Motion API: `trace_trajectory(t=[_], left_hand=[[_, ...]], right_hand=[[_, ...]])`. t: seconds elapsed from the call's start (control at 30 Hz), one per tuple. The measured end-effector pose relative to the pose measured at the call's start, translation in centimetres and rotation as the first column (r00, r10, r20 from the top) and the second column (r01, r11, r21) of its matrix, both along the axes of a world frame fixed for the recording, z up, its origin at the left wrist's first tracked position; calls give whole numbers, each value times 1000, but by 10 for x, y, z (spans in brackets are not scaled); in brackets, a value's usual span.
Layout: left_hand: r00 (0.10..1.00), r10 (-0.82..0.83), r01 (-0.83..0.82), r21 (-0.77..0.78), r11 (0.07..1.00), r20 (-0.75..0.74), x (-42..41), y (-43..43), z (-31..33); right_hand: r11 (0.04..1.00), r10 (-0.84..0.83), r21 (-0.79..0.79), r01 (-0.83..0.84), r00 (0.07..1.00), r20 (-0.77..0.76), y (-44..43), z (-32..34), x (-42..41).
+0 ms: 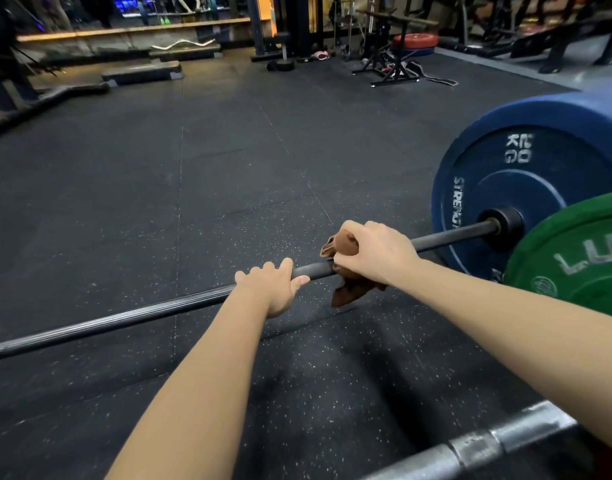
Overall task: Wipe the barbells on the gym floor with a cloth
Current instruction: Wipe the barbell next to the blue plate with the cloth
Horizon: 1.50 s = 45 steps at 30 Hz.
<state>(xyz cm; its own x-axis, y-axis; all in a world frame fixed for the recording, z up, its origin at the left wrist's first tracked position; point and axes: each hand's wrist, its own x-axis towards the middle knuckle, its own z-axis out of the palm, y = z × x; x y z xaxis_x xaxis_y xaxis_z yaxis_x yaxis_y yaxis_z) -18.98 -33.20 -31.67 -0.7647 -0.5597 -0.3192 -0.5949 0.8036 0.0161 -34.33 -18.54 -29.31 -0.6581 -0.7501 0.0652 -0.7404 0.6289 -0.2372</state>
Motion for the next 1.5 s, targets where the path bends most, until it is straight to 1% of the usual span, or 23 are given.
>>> trace_trajectory(t=[0.07, 0.17, 0.23, 0.37, 0.4, 0.47, 0.57, 0.63, 0.7, 0.83, 0.97, 1.07, 1.17, 1.23, 1.4, 1.5], left_hand=[[1000, -1, 1, 4, 1000, 1, 0, 0, 0], [1000, -9, 9, 5, 1000, 4, 1, 0, 0], [1000, -11, 11, 10, 1000, 4, 1, -1, -1], [1000, -7, 6, 22, 1000, 5, 0, -2, -1], [1000, -5, 5, 22, 1000, 4, 0, -2, -1], [1000, -5, 5, 17, 1000, 7, 0, -2, -1], [1000, -4, 4, 7, 1000, 14, -1, -1, 0], [1000, -3, 3, 4, 1000, 12, -2, -1, 0], [1000, -3, 3, 5, 1000, 2, -2, -1, -1], [1000, -7, 7, 12, 1000, -6, 0, -2, -1], [1000, -28, 27, -9, 1000, -5, 3, 0, -2], [997, -62, 61, -30, 998, -46, 10, 3, -4], [986, -108, 116, 61, 991, -126, 21, -6, -1], [986, -99, 112, 94, 989, -136, 33, -17, 3], [999, 32, -32, -15, 999, -37, 87, -63, 5], [998, 0, -7, -129, 992, -60, 107, -66, -6]], right_hand=[[999, -51, -9, 51, 999, 11, 9, 3, -11], [977, -198, -71, 200, 979, 40, 20, 2, -29], [966, -253, -50, 255, 967, 31, 22, 1, -35], [982, -167, 70, 177, 977, -131, 7, 2, -20], [985, -145, 77, 156, 980, -136, 2, 3, -13], [991, -109, 69, 116, 989, -98, -10, 2, 3], [1000, -11, 10, 12, 998, -64, -21, -6, 24], [1000, 21, -18, -21, 999, -41, -19, -6, 25], [1000, 4, -18, -4, 1000, -2, -11, -3, 19], [1000, 10, 20, -8, 998, -66, 0, -5, 13], [998, -59, 32, 61, 997, -40, 1, 0, 11], [993, -112, 43, 114, 993, -43, 6, 3, 7], [986, -152, 62, 156, 986, -65, 16, 6, 3], [981, -175, 72, 180, 981, -79, 21, 8, 3], [969, -211, 109, 222, 972, -101, 13, 10, 9], [951, -257, 150, 271, 960, -107, 4, 13, 13]])
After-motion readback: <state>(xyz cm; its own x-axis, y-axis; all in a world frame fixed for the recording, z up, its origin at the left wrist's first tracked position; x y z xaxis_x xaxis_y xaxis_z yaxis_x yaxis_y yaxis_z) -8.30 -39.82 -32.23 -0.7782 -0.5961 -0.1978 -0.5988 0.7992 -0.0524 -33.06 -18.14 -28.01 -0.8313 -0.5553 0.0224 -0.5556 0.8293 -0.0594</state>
